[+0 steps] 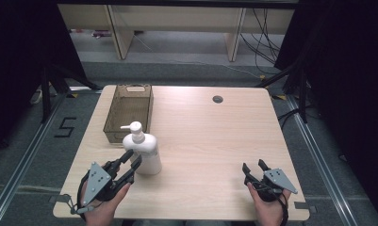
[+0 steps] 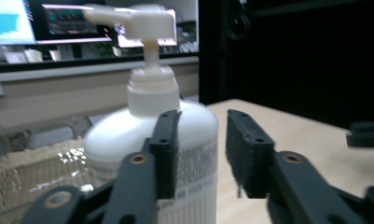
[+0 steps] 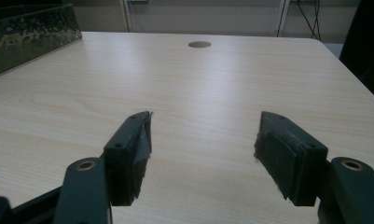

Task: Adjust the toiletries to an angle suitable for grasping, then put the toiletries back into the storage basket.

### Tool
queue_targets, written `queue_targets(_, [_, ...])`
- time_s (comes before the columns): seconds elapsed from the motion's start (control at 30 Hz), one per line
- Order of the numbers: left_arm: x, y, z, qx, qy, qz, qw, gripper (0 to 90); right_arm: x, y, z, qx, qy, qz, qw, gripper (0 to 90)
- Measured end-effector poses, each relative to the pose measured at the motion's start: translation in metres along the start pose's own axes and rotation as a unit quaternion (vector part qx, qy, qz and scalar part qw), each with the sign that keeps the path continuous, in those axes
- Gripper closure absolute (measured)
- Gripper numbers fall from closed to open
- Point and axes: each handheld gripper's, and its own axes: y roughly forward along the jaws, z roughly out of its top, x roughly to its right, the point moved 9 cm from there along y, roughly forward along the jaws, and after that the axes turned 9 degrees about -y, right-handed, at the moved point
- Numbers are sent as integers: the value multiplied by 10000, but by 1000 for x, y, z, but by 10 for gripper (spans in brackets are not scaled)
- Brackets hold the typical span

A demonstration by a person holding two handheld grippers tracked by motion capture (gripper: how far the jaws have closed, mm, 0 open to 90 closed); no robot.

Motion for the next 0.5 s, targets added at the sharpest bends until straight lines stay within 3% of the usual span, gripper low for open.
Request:
queue_targets(0.13, [-3,0,5,83,20,182,9998,502,1,-1,0,-11,-42,-105,9999,361])
queue_targets(0.2, [-3,1,6,107,15,225,9997,465,-1,0,0,-27,5,-17,10000,361])
queue_targets(0.5, [-7,10,15,178,25,652,9977,437,0,0,-1,-124,-5,15,9999,354])
